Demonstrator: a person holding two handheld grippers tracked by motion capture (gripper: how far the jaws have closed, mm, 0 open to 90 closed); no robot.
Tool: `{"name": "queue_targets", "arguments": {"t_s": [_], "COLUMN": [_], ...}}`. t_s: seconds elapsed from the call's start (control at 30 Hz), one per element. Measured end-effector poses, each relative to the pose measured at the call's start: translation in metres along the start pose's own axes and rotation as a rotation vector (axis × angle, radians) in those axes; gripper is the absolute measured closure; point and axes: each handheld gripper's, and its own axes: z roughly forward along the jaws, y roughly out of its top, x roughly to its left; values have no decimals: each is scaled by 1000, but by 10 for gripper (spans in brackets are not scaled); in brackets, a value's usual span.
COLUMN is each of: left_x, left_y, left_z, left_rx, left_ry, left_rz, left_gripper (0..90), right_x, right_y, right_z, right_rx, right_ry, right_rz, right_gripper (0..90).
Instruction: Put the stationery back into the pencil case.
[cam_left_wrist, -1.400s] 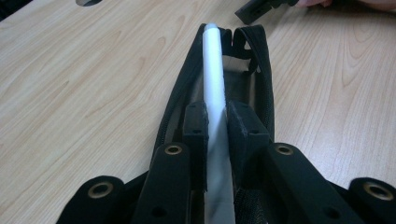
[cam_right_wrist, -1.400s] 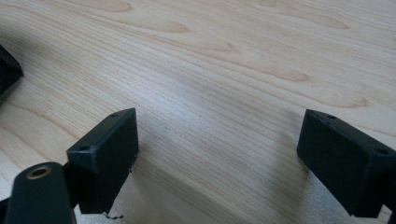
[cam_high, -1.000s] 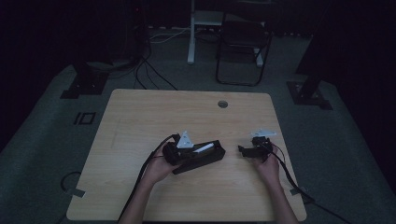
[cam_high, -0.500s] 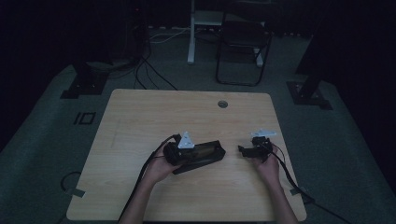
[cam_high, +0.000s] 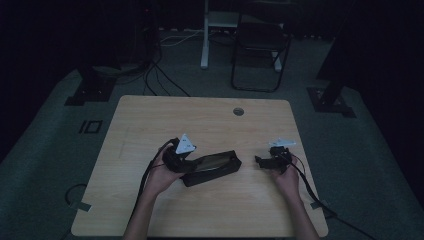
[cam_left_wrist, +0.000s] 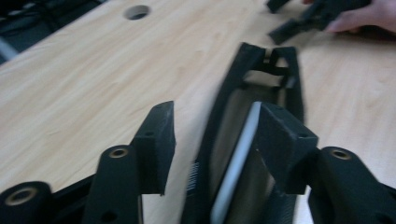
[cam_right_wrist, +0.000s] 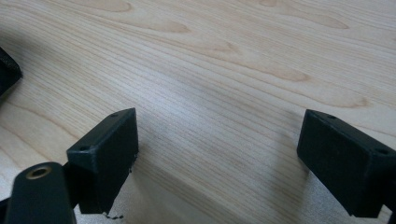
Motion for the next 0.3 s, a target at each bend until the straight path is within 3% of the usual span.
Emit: {"name": "queue_targets", "arguments": {"t_s": [0.17, 0.3], "left_x": [12, 29], "left_y": [-7, -19], "left_z": [-10, -17], "left_rx": [-18, 10], "left_ry": [77, 182], "left_rz": [-38, -101], "left_gripper": [404, 386], "right_x": [0, 0], "right_y": [0, 0], "right_z": [0, 0], "right_rx": [0, 0], "right_ry": [0, 0], "right_rz": [1, 0], "right_gripper": [126, 126]}}
